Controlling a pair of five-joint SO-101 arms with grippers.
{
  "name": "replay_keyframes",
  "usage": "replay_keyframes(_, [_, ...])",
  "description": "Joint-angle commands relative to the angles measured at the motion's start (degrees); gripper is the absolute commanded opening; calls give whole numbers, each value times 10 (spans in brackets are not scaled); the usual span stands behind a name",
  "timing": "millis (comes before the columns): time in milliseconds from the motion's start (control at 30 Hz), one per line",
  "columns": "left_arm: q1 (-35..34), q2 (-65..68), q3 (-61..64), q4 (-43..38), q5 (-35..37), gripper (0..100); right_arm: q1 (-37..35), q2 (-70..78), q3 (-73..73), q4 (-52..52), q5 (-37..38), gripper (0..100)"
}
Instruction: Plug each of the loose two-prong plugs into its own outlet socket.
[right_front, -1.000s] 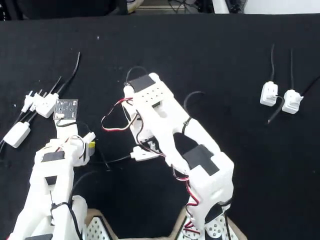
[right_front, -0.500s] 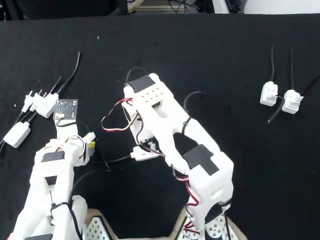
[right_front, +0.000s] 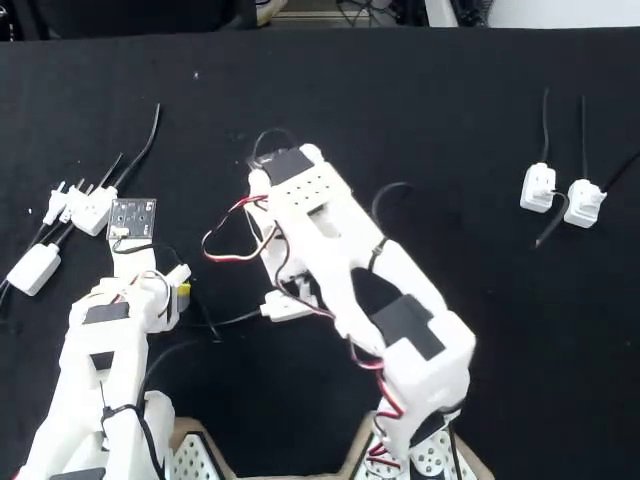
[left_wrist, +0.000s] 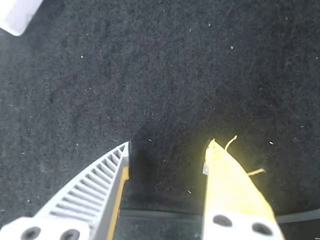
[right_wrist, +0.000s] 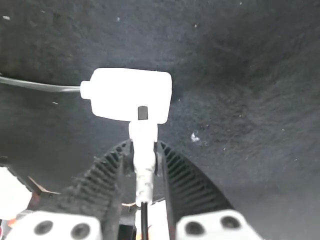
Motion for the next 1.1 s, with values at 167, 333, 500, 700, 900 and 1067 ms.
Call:
replay_keyframes(167, [7, -12, -6, -4, 5, 242, -18, -57, -12, 18, -7, 11])
replay_keyframes(333, [7, -12, -6, -4, 5, 242, -26, -57, 2, 6, -7, 11])
replay_keyframes(500, [7, -12, -6, -4, 5, 242, -25, -21, 16, -1, -7, 11])
replay_keyframes(700, [7, -12, -6, -4, 5, 242, -25, 51, 11, -8, -4, 11])
replay_keyframes(900, [7, -12, -6, -4, 5, 242, -25, 22, -20, 17, -3, 11])
replay_keyframes(1067, [7, -12, -6, -4, 5, 242, 3, -44, -20, 17, -3, 11])
